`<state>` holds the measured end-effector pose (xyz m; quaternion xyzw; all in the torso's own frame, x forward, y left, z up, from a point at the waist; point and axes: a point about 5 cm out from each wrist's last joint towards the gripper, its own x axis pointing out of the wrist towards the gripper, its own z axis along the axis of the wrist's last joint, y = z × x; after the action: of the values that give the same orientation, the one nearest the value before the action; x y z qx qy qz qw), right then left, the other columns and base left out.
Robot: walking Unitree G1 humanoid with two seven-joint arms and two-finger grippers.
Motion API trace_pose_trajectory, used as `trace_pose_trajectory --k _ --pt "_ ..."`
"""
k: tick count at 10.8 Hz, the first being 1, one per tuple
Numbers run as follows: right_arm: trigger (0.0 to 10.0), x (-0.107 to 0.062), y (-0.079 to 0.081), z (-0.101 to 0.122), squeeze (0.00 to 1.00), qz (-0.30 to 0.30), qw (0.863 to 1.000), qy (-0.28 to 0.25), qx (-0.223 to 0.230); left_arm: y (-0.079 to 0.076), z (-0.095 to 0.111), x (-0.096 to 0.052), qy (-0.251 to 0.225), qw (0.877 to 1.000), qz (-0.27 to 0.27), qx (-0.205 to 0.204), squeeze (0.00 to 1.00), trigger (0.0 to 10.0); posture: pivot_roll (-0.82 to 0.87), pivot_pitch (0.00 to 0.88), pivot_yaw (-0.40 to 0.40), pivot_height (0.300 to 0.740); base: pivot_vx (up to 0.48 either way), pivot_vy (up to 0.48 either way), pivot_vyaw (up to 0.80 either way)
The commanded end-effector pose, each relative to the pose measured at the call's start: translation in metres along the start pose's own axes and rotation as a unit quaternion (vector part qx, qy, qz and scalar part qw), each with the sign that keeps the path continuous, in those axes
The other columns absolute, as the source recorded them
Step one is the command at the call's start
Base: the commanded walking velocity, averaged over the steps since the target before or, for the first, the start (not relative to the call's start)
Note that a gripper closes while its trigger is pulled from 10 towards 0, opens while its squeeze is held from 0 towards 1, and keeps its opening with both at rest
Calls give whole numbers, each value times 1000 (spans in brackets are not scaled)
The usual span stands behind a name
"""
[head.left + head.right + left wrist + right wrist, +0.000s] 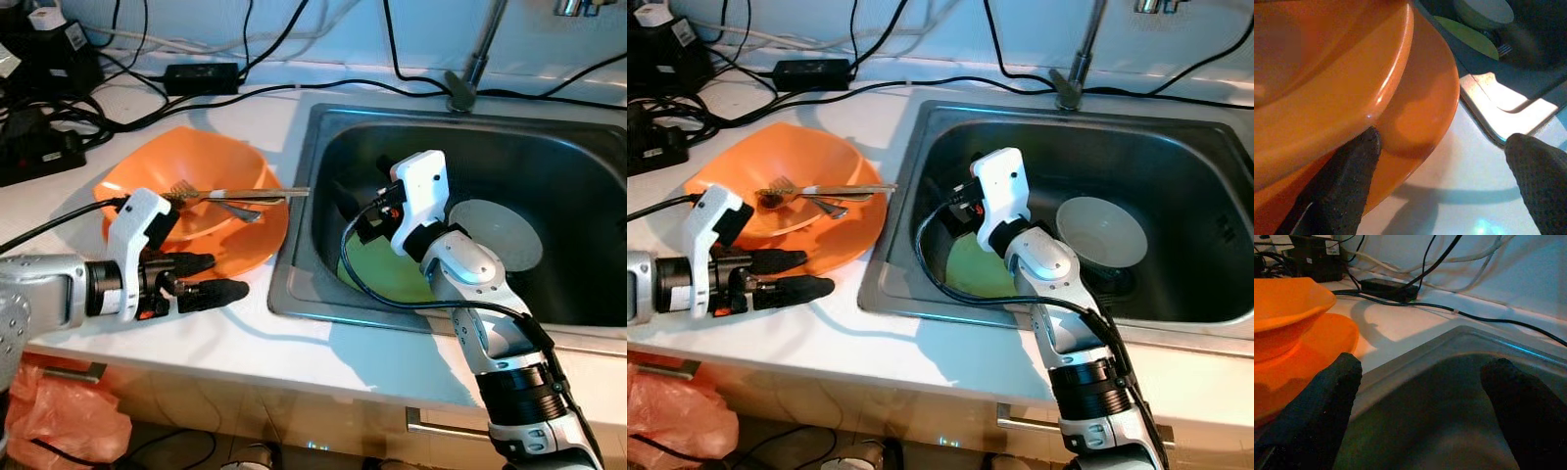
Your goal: Kitchen organization
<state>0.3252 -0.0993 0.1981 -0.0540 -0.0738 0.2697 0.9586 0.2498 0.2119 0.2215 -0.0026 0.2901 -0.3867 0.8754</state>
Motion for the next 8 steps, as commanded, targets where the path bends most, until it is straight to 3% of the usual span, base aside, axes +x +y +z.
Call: trace_pose_trajectory --k 1,8 --pt "10000 2 0 5 0 3 1000 -10 -7 2 1 -1 9 1000 0 -3 0 10000 172 111 25 740 0 0 0" --pt "10000 2 -2 3 0 2 1000 -6 -6 -14 34 -9 -29 998 -31 49 0 10000 169 118 16 740 0 0 0"
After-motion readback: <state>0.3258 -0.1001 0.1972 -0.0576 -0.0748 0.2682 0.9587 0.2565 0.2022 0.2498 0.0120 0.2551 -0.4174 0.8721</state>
